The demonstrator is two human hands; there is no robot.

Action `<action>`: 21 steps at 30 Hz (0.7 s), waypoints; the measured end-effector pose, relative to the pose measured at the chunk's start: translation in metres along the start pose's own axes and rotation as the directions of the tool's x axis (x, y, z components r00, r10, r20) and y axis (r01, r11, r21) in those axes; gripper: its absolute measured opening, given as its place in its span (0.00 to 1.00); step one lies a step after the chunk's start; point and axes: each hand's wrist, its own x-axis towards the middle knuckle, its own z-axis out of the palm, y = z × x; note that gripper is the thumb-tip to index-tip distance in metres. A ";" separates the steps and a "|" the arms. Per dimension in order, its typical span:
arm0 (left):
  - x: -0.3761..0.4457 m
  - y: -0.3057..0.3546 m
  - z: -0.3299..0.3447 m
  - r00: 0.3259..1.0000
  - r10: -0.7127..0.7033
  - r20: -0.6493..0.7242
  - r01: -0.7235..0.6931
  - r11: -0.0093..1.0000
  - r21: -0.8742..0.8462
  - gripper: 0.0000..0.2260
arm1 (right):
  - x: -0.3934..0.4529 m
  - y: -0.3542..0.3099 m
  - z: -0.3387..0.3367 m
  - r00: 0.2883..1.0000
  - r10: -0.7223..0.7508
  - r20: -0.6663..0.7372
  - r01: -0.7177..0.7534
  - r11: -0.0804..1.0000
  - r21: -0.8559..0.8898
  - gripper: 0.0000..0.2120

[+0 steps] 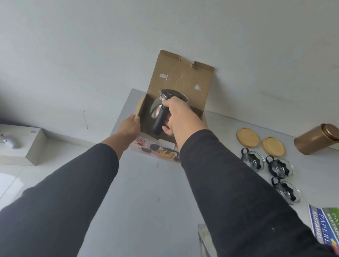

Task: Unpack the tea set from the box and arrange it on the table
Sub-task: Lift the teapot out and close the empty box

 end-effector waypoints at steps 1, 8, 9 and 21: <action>0.001 0.000 -0.001 1.000 -0.002 -0.005 0.002 1.000 0.011 0.21 | -0.005 -0.001 -0.003 1.000 0.015 -0.017 -0.015 1.000 0.002 0.15; -0.005 0.003 0.006 0.985 0.000 -0.175 0.014 0.997 0.080 0.19 | -0.034 -0.018 -0.051 0.989 -0.146 0.002 0.145 0.981 0.126 0.20; -0.006 0.005 0.009 0.974 -0.008 -0.227 0.027 0.996 0.080 0.19 | -0.040 -0.020 -0.062 0.985 -0.169 0.017 0.165 0.975 0.148 0.19; -0.029 0.011 0.072 0.880 -0.221 -0.420 0.164 0.972 -0.169 0.32 | -0.019 0.030 -0.193 0.957 -0.248 -0.148 0.274 0.941 0.198 0.15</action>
